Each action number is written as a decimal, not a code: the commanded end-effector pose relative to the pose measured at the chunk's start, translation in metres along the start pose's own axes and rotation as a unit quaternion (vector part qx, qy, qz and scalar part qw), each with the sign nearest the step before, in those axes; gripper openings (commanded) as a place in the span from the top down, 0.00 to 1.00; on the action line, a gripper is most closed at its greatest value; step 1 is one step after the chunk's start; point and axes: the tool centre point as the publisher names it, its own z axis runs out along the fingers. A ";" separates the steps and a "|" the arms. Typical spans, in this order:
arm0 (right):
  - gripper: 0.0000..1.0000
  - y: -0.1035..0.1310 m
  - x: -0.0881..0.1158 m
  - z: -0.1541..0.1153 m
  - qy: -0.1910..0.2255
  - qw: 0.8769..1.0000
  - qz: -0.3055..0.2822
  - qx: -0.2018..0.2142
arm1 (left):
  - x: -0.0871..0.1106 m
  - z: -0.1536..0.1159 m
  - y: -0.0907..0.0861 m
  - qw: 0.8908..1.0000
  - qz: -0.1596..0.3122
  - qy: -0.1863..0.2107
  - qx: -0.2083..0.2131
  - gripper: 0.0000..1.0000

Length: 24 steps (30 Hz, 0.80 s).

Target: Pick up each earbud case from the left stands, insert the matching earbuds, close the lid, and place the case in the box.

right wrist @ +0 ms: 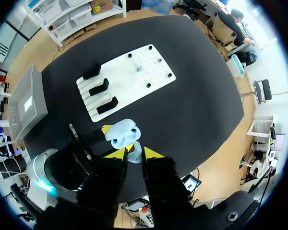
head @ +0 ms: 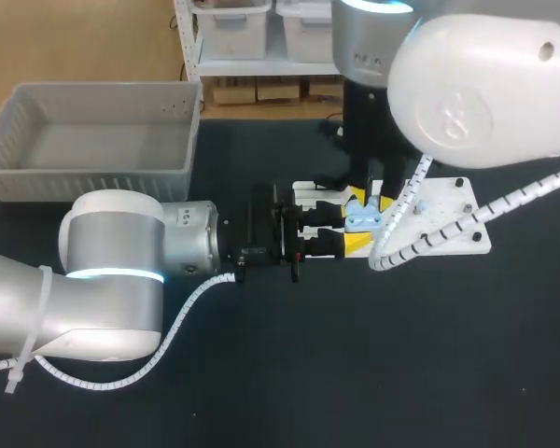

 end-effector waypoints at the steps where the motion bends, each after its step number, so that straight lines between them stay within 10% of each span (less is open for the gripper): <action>1: 1.00 -0.003 -0.002 -0.001 0.009 1.000 0.005 0.000 | 0.001 0.000 -0.002 1.000 0.002 -0.001 -0.004 1.00; 24: 1.00 0.007 -0.003 0.017 0.018 0.998 0.062 0.027 | 0.001 0.000 -0.002 1.000 0.002 -0.001 -0.004 1.00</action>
